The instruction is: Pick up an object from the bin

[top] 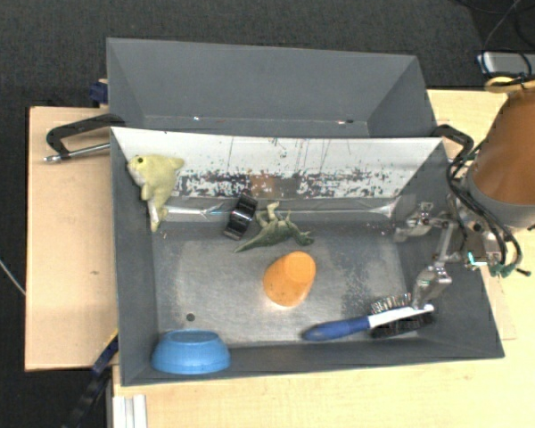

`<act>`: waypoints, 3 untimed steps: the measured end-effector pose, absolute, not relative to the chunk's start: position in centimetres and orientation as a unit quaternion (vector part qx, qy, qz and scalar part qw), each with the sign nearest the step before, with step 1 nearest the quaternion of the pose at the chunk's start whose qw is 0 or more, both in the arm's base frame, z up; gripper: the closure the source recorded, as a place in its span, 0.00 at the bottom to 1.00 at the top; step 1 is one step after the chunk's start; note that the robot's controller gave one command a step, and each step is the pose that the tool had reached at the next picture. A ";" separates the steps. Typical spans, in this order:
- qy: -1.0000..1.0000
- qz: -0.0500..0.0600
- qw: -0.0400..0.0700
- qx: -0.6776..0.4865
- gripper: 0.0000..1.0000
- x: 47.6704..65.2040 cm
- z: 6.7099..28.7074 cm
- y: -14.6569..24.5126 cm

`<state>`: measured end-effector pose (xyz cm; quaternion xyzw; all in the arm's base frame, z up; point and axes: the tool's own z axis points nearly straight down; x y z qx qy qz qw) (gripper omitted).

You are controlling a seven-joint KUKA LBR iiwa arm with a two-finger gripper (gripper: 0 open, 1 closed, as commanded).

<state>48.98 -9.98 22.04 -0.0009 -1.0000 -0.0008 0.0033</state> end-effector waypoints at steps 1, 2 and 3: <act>-0.993 -0.001 0.003 0.118 0.00 50.5 10.9 -14.6; -0.993 0.000 0.000 0.119 1.00 50.6 11.2 -14.6; -0.966 0.003 -0.006 0.258 1.00 52.1 24.6 -14.6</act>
Offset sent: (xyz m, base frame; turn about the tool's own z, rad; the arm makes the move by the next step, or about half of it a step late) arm 0.0155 -0.0462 -0.1095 -0.2407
